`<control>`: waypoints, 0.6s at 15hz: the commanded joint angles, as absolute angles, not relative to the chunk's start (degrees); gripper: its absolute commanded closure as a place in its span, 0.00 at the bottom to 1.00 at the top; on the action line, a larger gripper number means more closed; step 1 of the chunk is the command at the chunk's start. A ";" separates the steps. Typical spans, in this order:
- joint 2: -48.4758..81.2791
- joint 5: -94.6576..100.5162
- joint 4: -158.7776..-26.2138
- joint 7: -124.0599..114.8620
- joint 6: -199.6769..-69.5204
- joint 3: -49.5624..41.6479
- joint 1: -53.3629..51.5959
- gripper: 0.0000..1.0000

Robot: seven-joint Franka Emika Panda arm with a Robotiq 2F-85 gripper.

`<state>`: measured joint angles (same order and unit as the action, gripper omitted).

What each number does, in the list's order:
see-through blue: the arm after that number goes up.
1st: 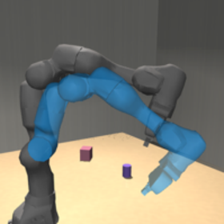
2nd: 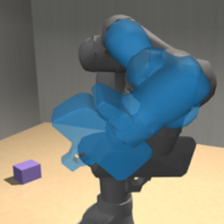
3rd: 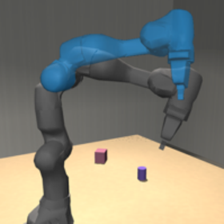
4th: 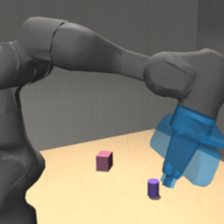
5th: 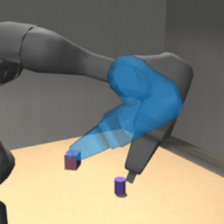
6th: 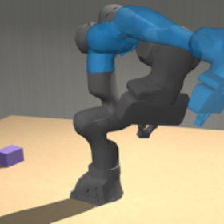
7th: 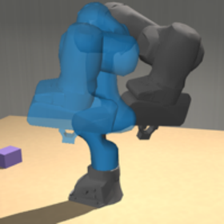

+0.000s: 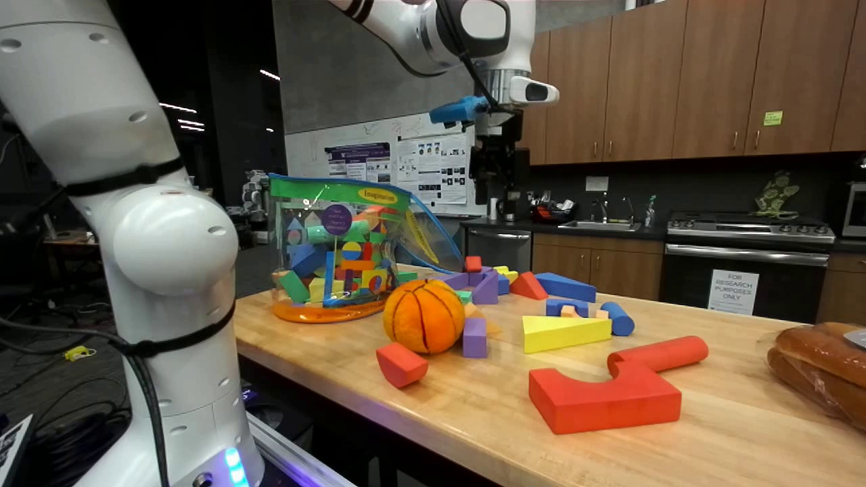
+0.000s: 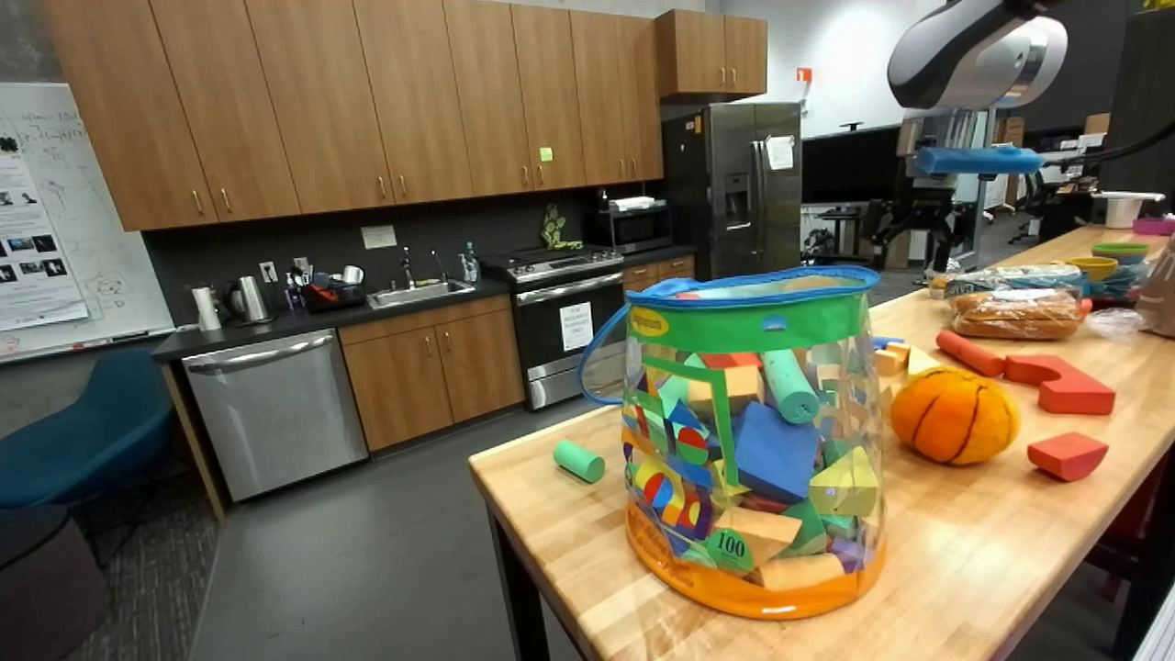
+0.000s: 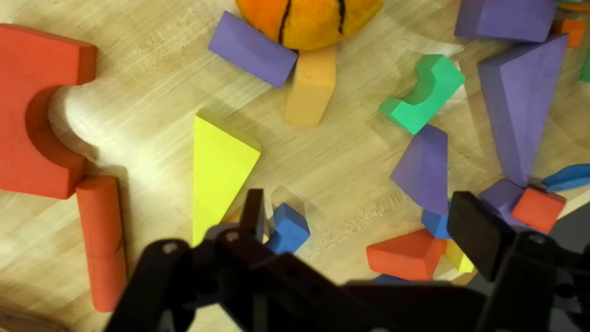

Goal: Put the yellow building block in the bag

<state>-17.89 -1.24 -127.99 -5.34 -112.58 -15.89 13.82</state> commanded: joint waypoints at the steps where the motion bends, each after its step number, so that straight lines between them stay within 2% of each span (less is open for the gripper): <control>1: -11.29 -2.34 -125.60 -2.53 -113.00 -17.70 15.07 0.00; 9: -1.85 -5.69 -121.67 -3.10 -113.32 -20.27 17.95 0.00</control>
